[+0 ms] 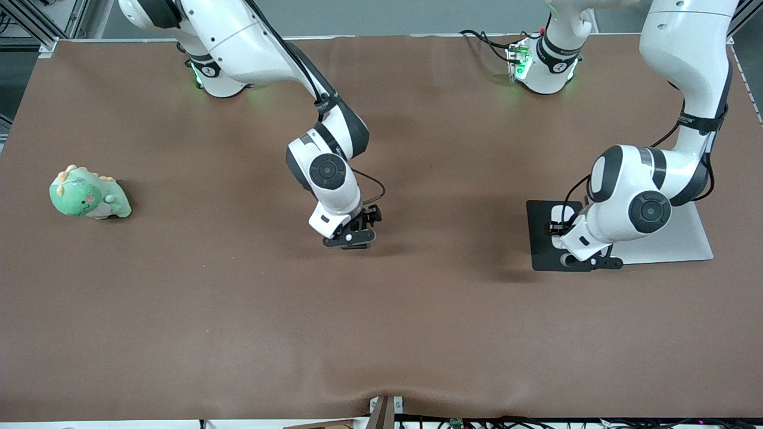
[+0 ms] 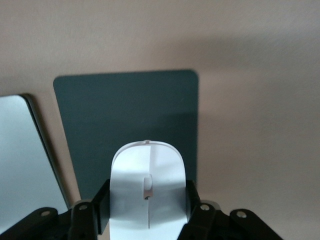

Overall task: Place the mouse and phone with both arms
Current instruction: 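Lower the mouse onto the mousepad while the right gripper lifts the phone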

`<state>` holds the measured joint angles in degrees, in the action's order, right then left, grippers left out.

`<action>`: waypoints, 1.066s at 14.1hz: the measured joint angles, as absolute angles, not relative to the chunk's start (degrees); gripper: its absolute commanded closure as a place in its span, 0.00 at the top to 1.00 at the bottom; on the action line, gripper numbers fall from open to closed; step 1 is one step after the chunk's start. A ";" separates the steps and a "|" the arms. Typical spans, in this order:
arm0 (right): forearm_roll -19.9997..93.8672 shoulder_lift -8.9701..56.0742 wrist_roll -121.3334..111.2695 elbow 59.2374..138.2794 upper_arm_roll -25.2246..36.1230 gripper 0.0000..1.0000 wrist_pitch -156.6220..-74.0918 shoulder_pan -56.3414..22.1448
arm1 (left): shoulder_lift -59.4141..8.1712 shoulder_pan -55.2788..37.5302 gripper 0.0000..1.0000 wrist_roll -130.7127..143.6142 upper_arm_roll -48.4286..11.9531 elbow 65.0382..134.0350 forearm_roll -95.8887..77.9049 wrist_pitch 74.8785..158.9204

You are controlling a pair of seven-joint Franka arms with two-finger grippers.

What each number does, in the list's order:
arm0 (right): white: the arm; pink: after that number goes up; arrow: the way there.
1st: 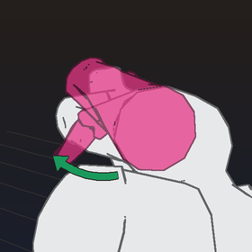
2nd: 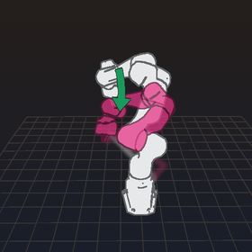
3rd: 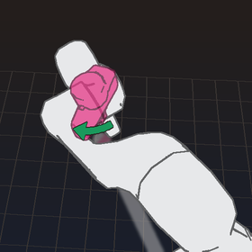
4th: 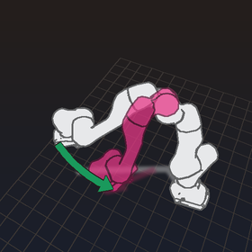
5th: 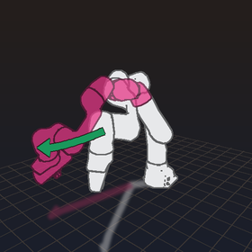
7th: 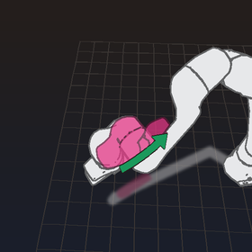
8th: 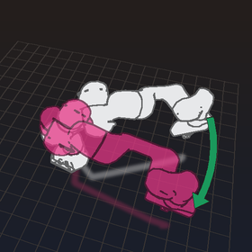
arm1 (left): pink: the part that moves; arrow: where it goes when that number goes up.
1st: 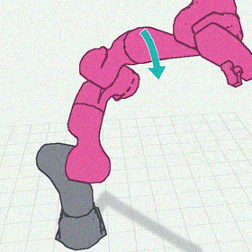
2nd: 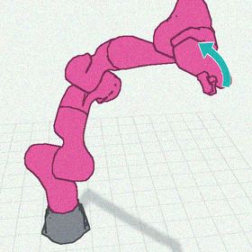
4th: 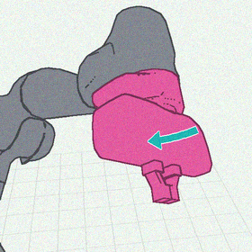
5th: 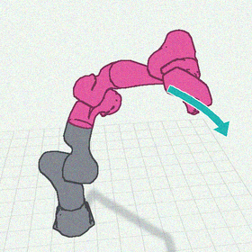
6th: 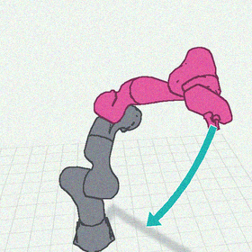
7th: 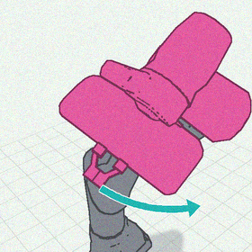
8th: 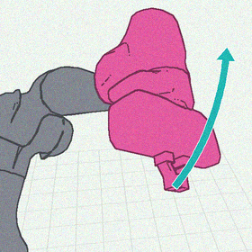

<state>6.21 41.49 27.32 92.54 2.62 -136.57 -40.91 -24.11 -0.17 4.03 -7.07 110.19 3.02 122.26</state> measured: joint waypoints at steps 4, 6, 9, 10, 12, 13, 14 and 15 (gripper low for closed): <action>5.23 43.35 27.32 91.98 2.81 1.00 -137.78 -40.87 | -24.44 0.87 0.46 3.33 -7.09 113.51 3.02 126.53; 5.20 43.45 27.32 91.93 3.10 1.00 -137.78 -40.86 | -24.84 0.87 0.46 3.33 -7.11 115.45 3.02 129.78; 5.20 44.00 27.32 91.92 3.27 1.00 -137.78 -40.86 | -25.44 0.87 0.46 3.33 -7.11 117.52 3.02 133.32; 5.20 44.16 27.32 91.88 3.27 1.00 -137.79 -40.86 | -25.72 0.87 0.46 3.33 -7.10 117.81 3.02 134.03; 5.20 44.40 27.32 91.75 3.28 1.00 -137.86 -40.86 | -26.22 1.23 0.47 3.33 -7.05 118.02 3.67 135.48; 5.20 44.51 27.32 91.65 3.28 1.00 -137.90 -40.86 | -26.44 1.64 0.47 3.33 -7.04 118.03 3.99 136.09; 5.20 44.65 27.32 91.54 3.28 1.00 -137.96 -40.86 | -26.70 1.98 0.47 3.33 -7.04 118.05 4.19 136.69; 5.20 44.82 27.33 91.37 3.28 1.00 -138.00 -40.86 | -27.03 2.17 0.48 3.33 -7.04 118.08 4.25 137.40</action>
<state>5.20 44.82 27.33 91.37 3.28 -138.00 -40.86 -27.03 2.17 3.33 -7.04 118.08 4.25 137.40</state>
